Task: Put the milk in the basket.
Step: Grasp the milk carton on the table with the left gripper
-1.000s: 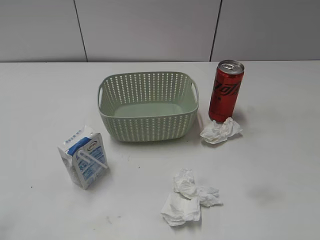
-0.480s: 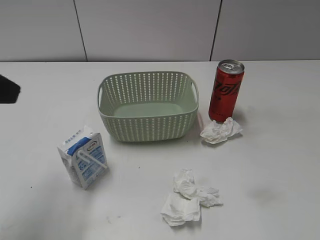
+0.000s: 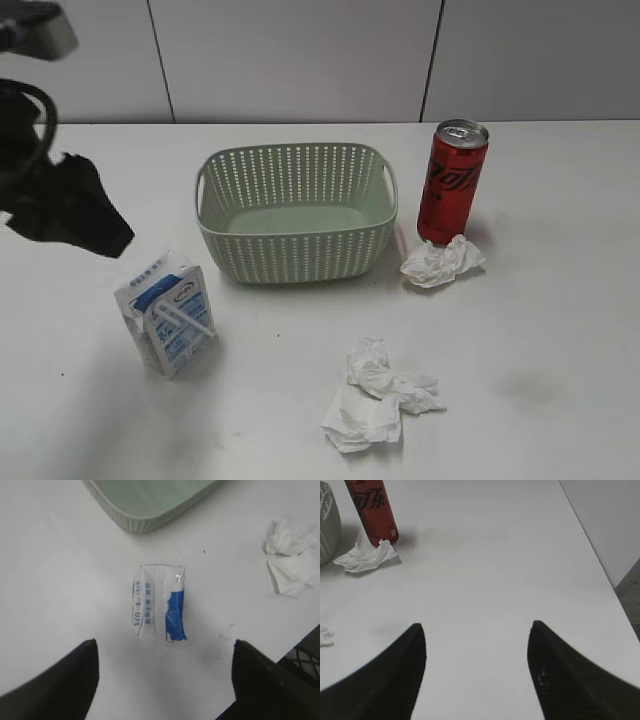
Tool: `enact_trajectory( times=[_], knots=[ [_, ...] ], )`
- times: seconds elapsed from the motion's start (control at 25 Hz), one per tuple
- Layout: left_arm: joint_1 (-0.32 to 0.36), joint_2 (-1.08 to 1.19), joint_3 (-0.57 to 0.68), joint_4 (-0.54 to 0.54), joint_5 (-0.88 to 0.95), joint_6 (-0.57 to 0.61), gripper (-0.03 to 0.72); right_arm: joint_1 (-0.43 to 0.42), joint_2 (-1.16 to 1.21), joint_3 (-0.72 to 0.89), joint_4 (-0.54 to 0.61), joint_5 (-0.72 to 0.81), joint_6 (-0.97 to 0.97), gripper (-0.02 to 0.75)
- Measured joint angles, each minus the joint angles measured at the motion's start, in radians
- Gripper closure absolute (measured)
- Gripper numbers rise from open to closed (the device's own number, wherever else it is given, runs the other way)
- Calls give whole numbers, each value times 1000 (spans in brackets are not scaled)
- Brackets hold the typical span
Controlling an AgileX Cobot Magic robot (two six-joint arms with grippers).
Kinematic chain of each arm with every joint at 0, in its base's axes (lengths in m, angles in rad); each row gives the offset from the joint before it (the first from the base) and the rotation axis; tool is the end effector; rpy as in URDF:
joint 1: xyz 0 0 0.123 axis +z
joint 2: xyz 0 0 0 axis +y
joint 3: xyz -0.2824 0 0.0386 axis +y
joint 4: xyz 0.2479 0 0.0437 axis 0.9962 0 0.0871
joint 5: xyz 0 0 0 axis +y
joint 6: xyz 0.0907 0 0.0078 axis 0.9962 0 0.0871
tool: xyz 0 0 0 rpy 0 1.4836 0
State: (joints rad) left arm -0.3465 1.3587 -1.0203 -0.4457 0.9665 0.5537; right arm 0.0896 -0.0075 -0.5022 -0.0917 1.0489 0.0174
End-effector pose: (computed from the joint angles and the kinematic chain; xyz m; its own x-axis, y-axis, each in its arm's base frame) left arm 0.2334 -0.1186 0.2878 -0.7023 0.5365 -0.4680 0.6759 0.7089 -0.2016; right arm -0.0053 -0.0077 0.2790 -0.4327 -0.0673 -0.8990 -0.0303 0.9977 -0.0601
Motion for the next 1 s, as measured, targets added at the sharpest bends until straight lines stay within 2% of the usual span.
enact_trajectory(
  times=[0.2, 0.64, 0.76, 0.84, 0.96, 1.0],
  knots=[
    [-79, 135, -2, 64, -75, -4, 68, 0, 0, 0, 0, 0, 0, 238],
    [-91, 384, -3, 96, -128, 22, 77, 0, 0, 0, 0, 0, 0, 238],
    [-91, 395, -3, 96, -129, 50, 136, 0, 0, 0, 0, 0, 0, 238],
    [-92, 395, -3, 95, -128, 55, 210, 0, 0, 0, 0, 0, 0, 238],
    [-92, 374, -4, 99, -121, 60, 375, 0, 0, 0, 0, 0, 0, 238],
    [-92, 362, -4, 101, -120, 61, 373, 0, 0, 0, 0, 0, 0, 238]
  ],
)
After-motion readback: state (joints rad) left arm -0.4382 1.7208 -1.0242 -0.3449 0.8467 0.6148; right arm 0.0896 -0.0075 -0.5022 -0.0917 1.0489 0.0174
